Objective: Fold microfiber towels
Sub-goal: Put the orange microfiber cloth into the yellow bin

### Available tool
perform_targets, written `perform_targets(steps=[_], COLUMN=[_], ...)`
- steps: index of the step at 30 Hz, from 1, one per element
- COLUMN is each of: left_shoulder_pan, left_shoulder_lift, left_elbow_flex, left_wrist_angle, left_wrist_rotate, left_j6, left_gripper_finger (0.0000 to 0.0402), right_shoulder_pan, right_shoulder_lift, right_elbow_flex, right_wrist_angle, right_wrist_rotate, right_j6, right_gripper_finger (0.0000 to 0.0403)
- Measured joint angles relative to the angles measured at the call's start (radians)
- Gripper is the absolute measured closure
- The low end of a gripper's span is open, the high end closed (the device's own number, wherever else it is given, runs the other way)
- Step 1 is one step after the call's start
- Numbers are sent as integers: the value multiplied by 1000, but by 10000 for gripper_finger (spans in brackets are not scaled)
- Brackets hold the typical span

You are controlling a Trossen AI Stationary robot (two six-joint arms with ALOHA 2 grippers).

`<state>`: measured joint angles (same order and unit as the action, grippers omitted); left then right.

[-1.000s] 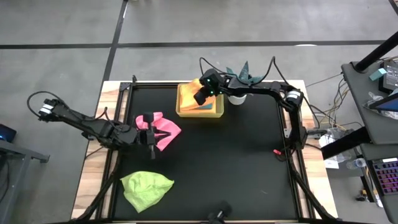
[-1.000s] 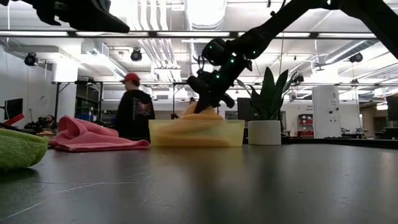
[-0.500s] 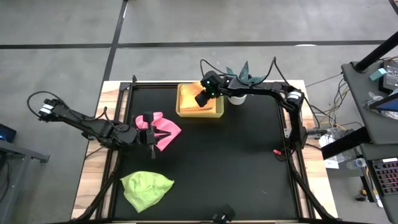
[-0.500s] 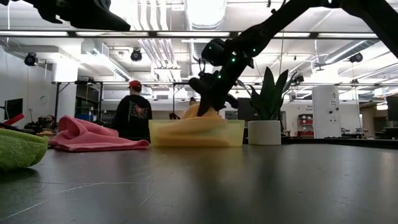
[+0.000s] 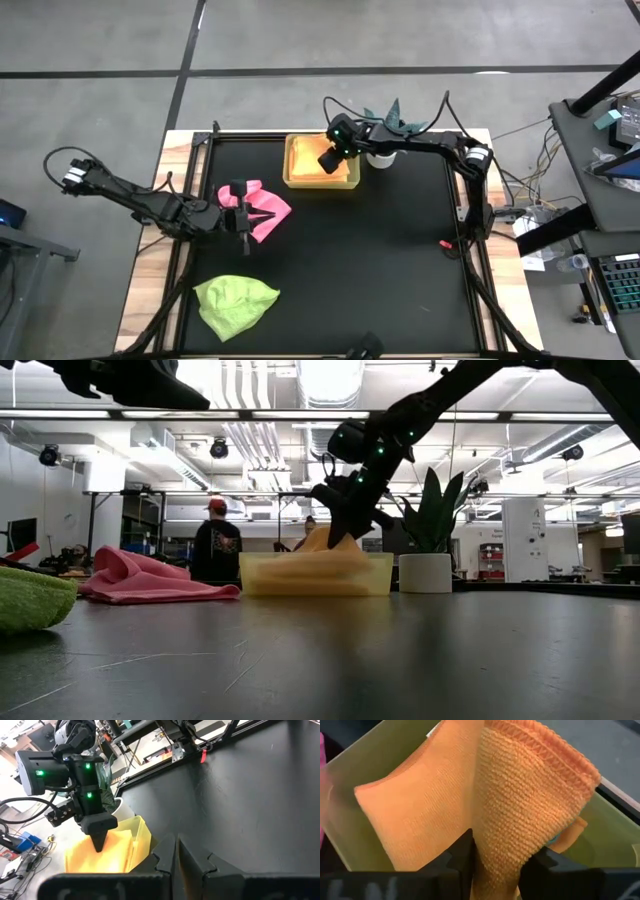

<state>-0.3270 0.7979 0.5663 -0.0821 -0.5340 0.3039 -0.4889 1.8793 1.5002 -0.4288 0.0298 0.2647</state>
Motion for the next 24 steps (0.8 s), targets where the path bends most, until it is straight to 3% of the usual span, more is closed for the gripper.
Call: perform_targets(steps=[9, 19, 24], left_shoulder_pan=[0, 0, 2], left_shoulder_lift=[3, 51, 81], left_elbow_flex=[0, 1, 0], left_wrist_angle=[7, 32, 70], left_wrist_rotate=[-1, -3, -4], left_j6=[-1, 25, 56], left_gripper_finger=[395, 395, 395], right_shoulder_pan=[5, 2, 2], right_shoulder_lift=[0, -3, -7], right_elbow_flex=[0, 22, 90], right_wrist_angle=[5, -19, -57], right_wrist_rotate=[-1, 63, 125], right_j6=[-9, 5, -20], right_gripper_finger=[305, 201, 174])
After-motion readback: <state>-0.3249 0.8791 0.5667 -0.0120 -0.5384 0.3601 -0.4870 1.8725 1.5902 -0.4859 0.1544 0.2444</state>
